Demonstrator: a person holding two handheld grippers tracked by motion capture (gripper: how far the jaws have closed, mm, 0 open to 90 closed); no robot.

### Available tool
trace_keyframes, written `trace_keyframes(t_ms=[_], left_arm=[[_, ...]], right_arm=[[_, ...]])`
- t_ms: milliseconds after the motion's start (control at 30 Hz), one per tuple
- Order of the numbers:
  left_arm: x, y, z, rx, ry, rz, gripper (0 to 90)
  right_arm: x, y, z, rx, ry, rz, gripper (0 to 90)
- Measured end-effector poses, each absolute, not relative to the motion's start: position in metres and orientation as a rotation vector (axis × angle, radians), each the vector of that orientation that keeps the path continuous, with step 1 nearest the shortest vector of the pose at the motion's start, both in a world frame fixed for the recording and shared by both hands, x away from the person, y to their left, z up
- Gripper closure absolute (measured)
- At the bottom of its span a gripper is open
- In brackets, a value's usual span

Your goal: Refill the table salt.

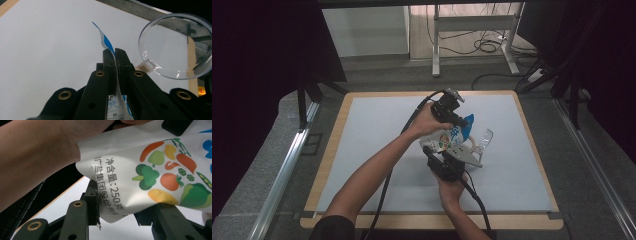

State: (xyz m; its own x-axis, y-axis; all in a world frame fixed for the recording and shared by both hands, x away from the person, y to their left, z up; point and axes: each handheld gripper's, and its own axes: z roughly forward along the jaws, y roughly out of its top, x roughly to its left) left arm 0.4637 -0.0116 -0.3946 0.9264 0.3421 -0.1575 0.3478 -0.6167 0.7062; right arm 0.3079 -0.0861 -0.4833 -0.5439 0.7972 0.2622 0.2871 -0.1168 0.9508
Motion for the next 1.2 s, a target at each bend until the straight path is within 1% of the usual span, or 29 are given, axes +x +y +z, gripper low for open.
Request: trace_keyframes(t_ms=[1200], left_arm=[[0.4656, -0.0120, -0.3961, 2.277, 0.484, -0.013, 88.9]], right_arm=[[0.3089, -0.0841, -0.4838, 1.206, 1.738, 1.697, 62.1]])
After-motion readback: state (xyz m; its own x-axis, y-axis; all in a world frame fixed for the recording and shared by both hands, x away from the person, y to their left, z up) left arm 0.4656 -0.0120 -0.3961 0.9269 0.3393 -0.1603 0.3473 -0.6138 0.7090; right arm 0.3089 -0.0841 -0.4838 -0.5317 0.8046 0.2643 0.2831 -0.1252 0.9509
